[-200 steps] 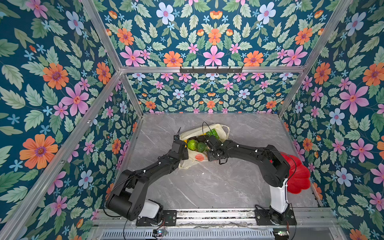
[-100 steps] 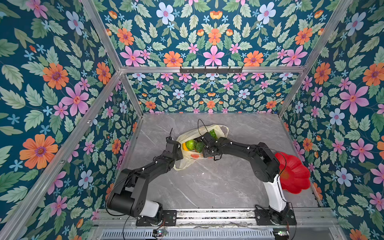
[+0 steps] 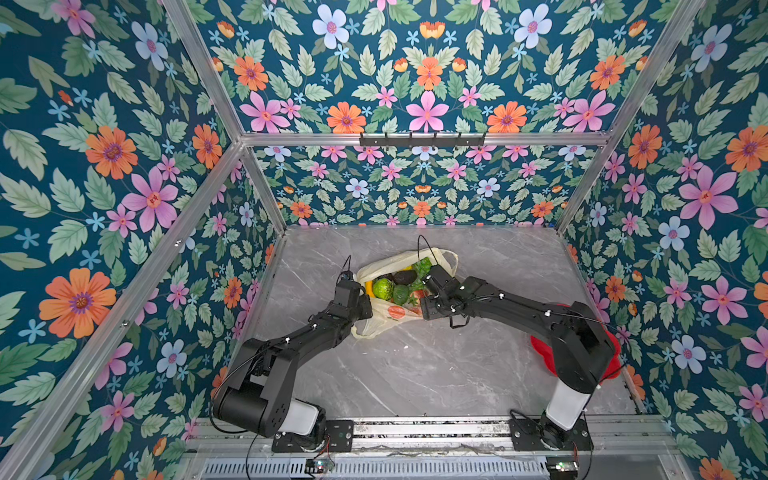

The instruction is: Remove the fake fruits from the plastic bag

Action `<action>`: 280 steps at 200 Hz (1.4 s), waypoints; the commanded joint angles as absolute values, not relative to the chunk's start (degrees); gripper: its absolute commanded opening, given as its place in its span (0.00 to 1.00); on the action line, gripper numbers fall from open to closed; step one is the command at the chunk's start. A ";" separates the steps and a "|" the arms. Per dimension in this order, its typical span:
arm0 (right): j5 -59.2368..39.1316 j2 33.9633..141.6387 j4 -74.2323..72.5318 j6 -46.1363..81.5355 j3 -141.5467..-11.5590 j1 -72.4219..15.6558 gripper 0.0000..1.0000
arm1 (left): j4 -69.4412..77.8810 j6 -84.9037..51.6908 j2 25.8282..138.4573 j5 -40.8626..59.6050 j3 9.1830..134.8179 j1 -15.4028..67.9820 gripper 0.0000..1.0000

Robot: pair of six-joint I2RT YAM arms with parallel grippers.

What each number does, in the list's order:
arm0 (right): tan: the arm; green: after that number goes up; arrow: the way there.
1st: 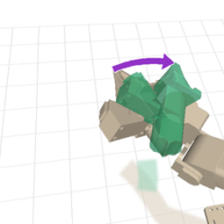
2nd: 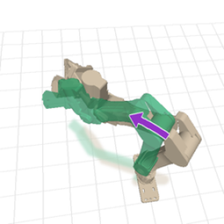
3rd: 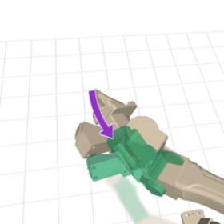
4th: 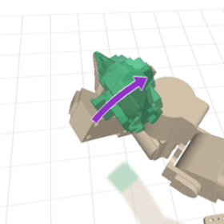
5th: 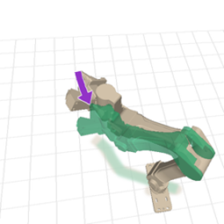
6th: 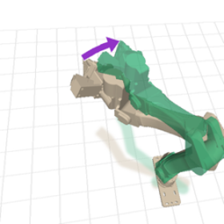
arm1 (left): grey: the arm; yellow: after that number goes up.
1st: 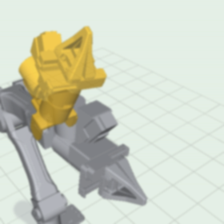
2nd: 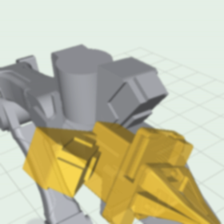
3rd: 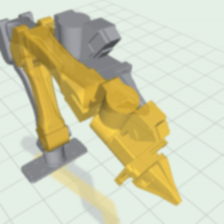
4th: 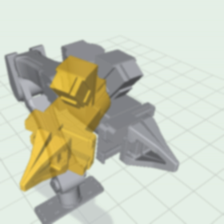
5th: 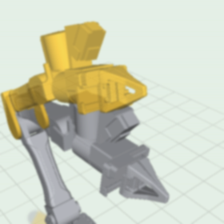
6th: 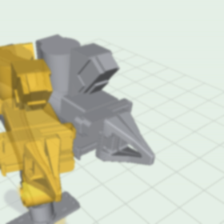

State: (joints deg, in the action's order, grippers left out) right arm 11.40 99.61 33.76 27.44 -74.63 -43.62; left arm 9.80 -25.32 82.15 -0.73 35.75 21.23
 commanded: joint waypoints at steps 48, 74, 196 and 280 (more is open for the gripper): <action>17.77 81.85 50.35 34.11 -65.09 -31.35 0.84 | 12.48 -24.80 80.08 0.09 34.11 21.36 0.03; 14.41 75.57 50.24 35.37 -59.12 -22.82 0.84 | 12.30 -24.70 79.19 -0.73 33.65 21.36 0.03; 5.89 73.05 41.46 35.17 -44.52 -5.32 0.88 | 12.74 -24.61 78.84 -1.66 32.99 21.42 0.03; 3.34 75.50 39.89 33.66 -42.20 -6.83 0.86 | 12.57 -24.43 78.84 -2.13 33.05 21.36 0.03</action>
